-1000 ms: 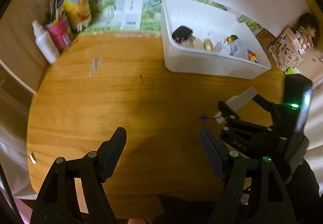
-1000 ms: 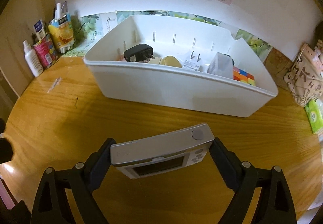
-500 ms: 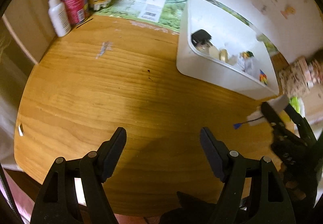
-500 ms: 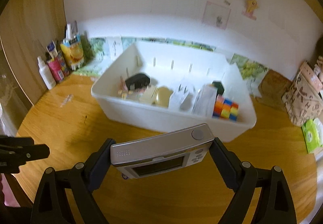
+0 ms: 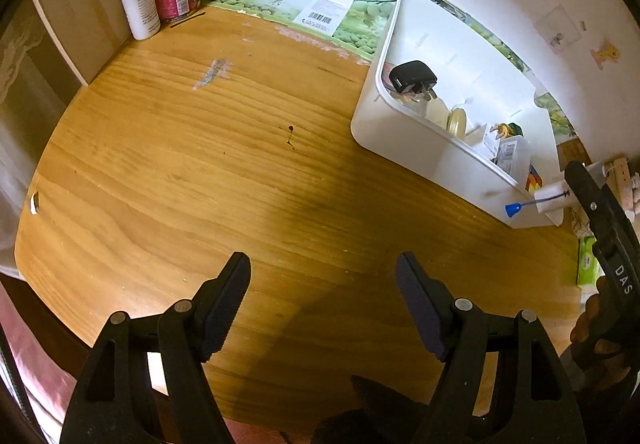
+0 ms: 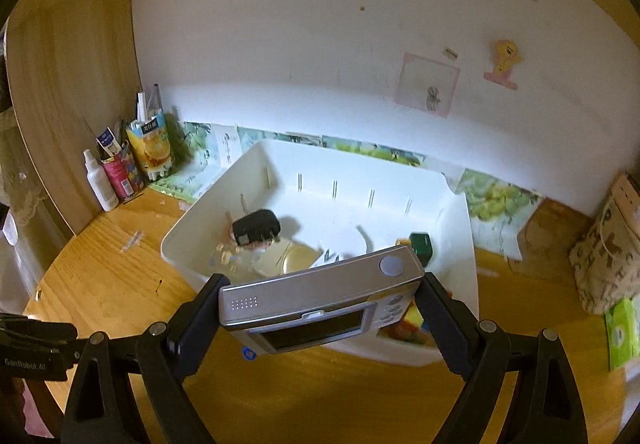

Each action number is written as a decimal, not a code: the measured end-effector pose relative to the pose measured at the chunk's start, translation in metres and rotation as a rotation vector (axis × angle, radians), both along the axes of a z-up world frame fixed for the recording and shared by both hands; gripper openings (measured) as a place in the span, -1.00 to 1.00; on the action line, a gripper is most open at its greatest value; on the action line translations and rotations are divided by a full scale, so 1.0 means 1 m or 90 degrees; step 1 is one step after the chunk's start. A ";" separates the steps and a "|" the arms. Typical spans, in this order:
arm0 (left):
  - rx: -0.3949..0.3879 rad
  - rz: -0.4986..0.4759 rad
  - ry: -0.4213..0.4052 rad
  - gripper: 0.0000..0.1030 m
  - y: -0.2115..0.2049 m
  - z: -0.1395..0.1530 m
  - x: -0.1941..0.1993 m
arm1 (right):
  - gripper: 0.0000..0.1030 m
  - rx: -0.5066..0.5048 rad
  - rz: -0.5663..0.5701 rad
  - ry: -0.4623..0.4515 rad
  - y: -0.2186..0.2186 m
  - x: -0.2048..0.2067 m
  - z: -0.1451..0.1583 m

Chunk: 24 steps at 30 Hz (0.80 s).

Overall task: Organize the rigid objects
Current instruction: 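Lift the white toy box with the right tool over the bin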

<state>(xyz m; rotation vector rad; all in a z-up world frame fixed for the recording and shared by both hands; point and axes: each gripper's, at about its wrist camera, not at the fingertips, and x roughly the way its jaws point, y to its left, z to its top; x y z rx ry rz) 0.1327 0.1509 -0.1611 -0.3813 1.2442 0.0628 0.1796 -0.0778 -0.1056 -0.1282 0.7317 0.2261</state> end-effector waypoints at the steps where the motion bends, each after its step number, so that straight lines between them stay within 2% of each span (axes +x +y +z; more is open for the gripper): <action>1: -0.009 0.009 -0.007 0.51 0.000 0.001 -0.001 | 0.81 0.002 0.006 -0.002 -0.001 0.003 -0.001; 4: -0.024 0.037 -0.035 0.51 0.001 0.008 -0.002 | 0.81 0.016 0.014 -0.013 -0.007 0.008 -0.006; 8: -0.016 0.065 -0.061 0.51 -0.001 0.017 -0.005 | 0.81 0.050 0.017 -0.022 -0.015 0.018 -0.014; 17: 0.027 0.124 -0.034 0.51 0.000 0.019 -0.020 | 0.81 0.089 -0.039 -0.009 -0.025 0.043 -0.039; 24: 0.046 0.151 -0.039 0.51 -0.003 0.024 -0.031 | 0.82 0.091 -0.017 0.004 -0.014 0.051 -0.048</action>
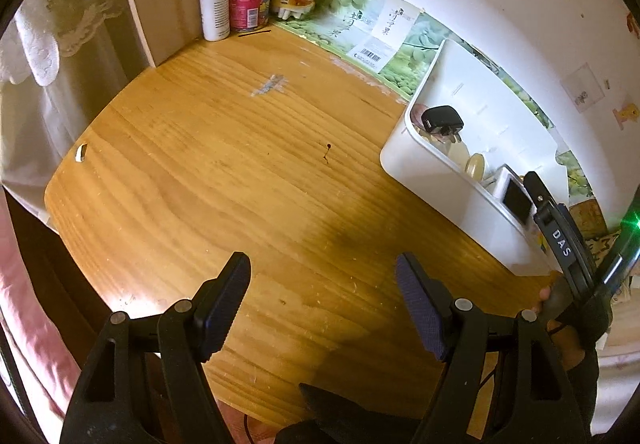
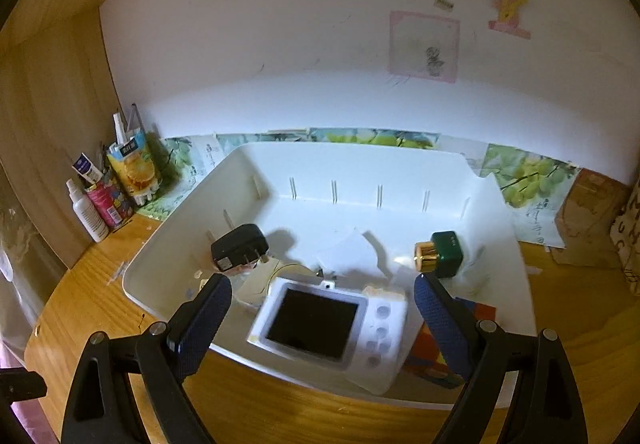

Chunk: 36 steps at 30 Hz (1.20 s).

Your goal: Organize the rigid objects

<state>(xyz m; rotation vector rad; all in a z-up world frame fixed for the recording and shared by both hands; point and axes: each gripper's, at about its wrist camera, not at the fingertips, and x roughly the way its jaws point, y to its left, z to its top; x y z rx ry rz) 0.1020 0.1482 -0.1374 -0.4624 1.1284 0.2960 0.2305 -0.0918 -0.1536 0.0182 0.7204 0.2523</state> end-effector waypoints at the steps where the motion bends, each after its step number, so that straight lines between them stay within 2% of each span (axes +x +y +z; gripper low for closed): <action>1: 0.001 0.000 -0.001 0.51 -0.002 0.000 -0.002 | 0.82 0.002 0.003 0.005 0.000 0.001 -0.001; 6: 0.005 -0.010 -0.009 0.51 -0.010 0.004 -0.006 | 0.83 0.016 0.010 0.015 -0.004 -0.001 0.002; 9: 0.004 -0.029 -0.014 0.51 -0.017 0.006 -0.008 | 0.92 0.008 0.012 0.009 -0.006 -0.007 0.008; 19: 0.005 -0.117 -0.065 0.51 -0.040 0.025 -0.018 | 0.99 0.005 -0.019 -0.027 -0.035 -0.051 0.046; 27: 0.009 -0.164 -0.120 0.57 -0.059 0.039 -0.024 | 0.99 0.013 -0.005 0.013 -0.054 -0.098 0.068; 32: 0.038 -0.197 -0.155 0.59 -0.082 0.052 -0.025 | 0.99 -0.002 0.008 0.005 -0.066 -0.137 0.090; 36: 0.035 -0.242 -0.184 0.68 -0.101 0.066 -0.026 | 0.99 -0.012 0.003 0.003 -0.075 -0.162 0.111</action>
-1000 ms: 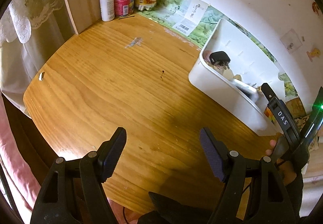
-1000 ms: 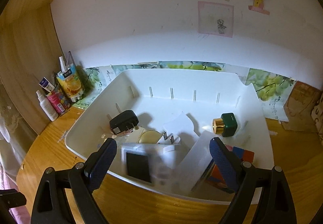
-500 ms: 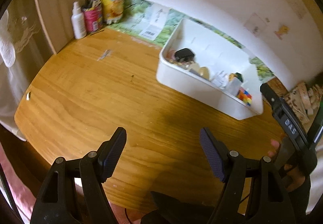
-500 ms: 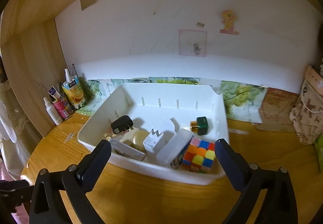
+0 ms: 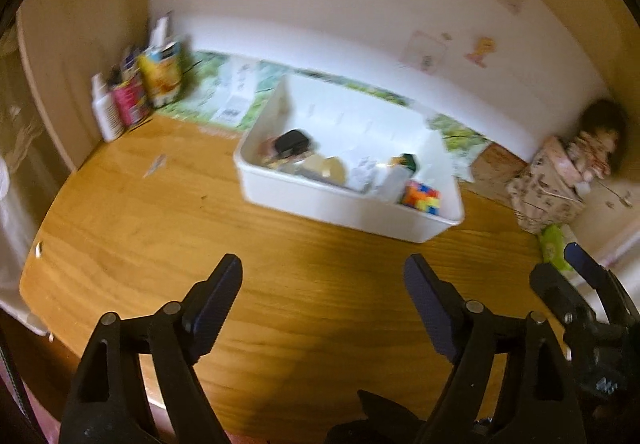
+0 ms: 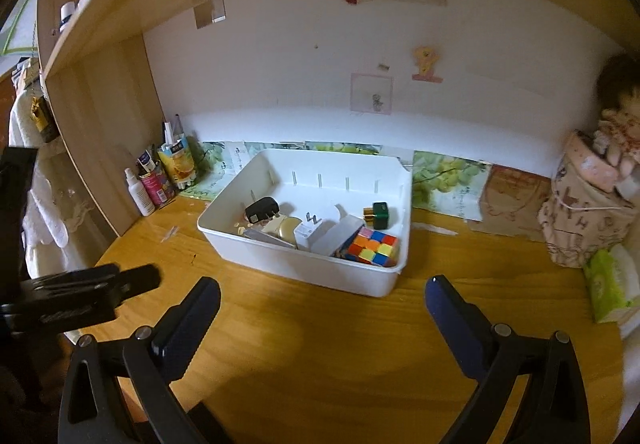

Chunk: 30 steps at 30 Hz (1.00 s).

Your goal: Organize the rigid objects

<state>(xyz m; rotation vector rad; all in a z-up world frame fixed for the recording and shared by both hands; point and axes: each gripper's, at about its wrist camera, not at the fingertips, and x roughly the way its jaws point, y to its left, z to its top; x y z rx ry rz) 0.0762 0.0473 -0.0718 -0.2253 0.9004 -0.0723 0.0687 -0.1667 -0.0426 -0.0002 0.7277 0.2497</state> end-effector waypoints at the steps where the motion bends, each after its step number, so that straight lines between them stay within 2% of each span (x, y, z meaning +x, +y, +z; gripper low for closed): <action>1: 0.005 -0.010 -0.007 0.70 -0.004 0.004 -0.001 | 0.99 0.000 -0.005 0.004 -0.003 -0.005 0.005; 6: 0.055 -0.049 -0.045 0.95 -0.024 0.024 -0.005 | 0.99 0.010 -0.018 0.018 -0.012 -0.023 0.021; 11: 0.080 -0.027 -0.060 0.98 -0.023 0.030 -0.009 | 0.99 0.035 -0.035 0.038 -0.015 -0.030 0.020; 20: 0.101 0.018 -0.097 0.98 -0.025 0.036 -0.011 | 0.99 0.042 -0.009 0.044 -0.006 -0.023 0.020; 26: 0.121 0.017 -0.097 0.98 -0.028 0.033 -0.004 | 0.99 0.048 -0.050 0.087 -0.013 -0.004 0.006; 30: 0.131 0.017 -0.104 0.98 -0.029 0.034 0.001 | 0.99 0.049 -0.085 0.076 -0.018 0.003 0.006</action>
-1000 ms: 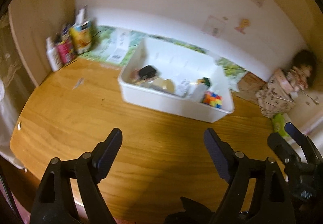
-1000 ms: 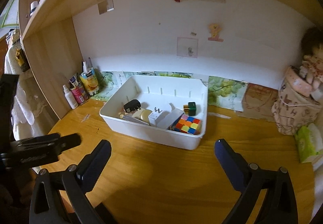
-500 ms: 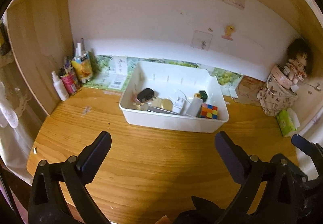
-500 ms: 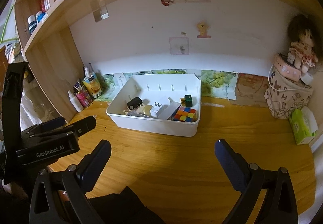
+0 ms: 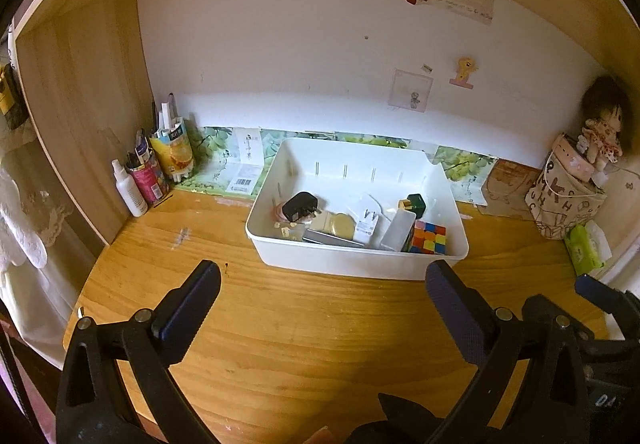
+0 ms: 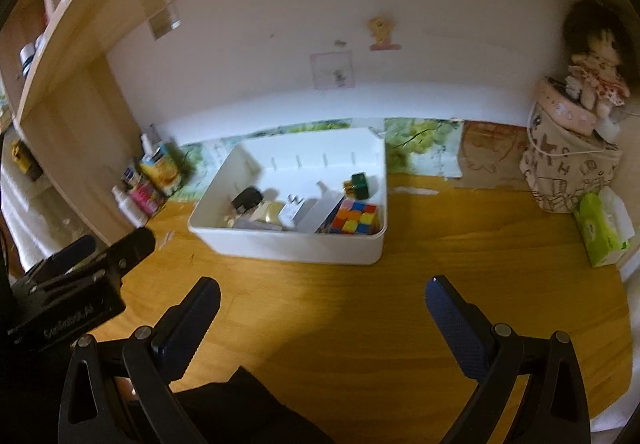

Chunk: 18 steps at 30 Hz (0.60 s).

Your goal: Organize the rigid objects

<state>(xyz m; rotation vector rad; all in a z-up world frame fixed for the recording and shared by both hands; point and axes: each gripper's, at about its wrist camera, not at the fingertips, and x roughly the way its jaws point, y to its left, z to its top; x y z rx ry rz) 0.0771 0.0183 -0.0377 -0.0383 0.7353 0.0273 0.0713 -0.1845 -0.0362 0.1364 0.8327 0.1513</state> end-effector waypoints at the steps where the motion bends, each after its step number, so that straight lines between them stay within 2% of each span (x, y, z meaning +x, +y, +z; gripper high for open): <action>1: 0.001 0.001 -0.005 0.98 0.000 0.000 0.000 | 0.99 -0.006 -0.004 -0.001 0.000 0.002 0.000; 7: 0.004 -0.004 0.001 0.98 0.000 -0.002 0.007 | 0.99 -0.004 0.005 0.019 0.004 0.010 -0.005; 18: 0.004 -0.022 -0.002 0.98 -0.002 -0.002 0.005 | 0.99 -0.002 -0.032 0.054 -0.001 0.009 -0.011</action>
